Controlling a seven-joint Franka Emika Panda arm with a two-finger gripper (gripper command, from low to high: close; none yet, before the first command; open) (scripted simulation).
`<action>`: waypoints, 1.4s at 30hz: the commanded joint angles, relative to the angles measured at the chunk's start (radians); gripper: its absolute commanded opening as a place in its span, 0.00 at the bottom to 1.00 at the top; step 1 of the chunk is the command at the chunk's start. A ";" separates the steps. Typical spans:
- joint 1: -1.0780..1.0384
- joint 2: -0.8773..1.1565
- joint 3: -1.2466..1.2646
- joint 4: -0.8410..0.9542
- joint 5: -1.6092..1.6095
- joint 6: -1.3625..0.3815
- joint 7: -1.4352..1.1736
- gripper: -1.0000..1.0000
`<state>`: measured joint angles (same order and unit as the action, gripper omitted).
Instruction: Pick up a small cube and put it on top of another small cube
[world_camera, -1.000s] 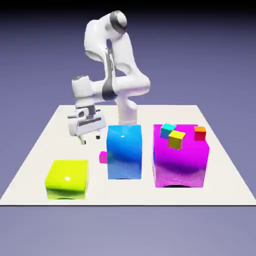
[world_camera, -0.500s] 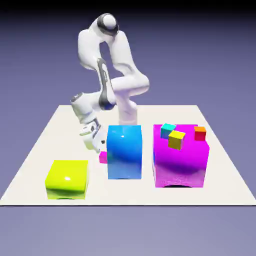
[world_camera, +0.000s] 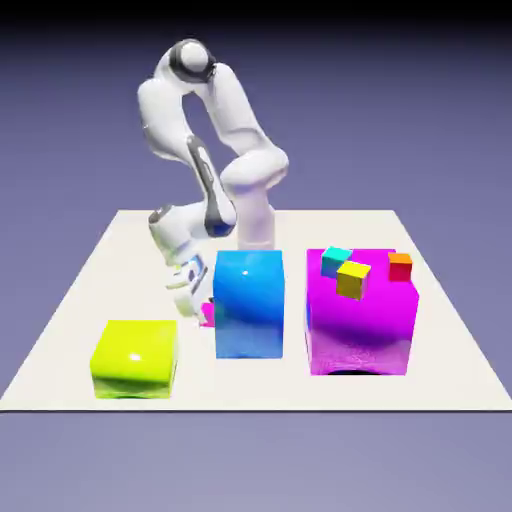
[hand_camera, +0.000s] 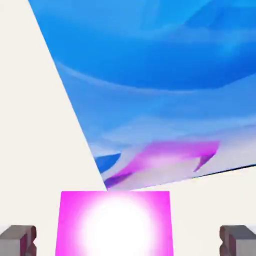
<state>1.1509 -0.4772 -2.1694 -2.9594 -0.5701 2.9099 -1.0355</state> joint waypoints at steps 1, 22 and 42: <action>0.036 -0.001 -0.036 0.002 -0.009 0.014 0.005 0.50; -0.457 0.009 0.464 -0.028 0.109 -0.179 -0.070 0.00; -0.422 0.062 1.182 0.447 0.461 -0.582 0.180 0.00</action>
<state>0.7286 -0.4156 -0.9872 -2.5129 -0.1091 2.3269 -0.8551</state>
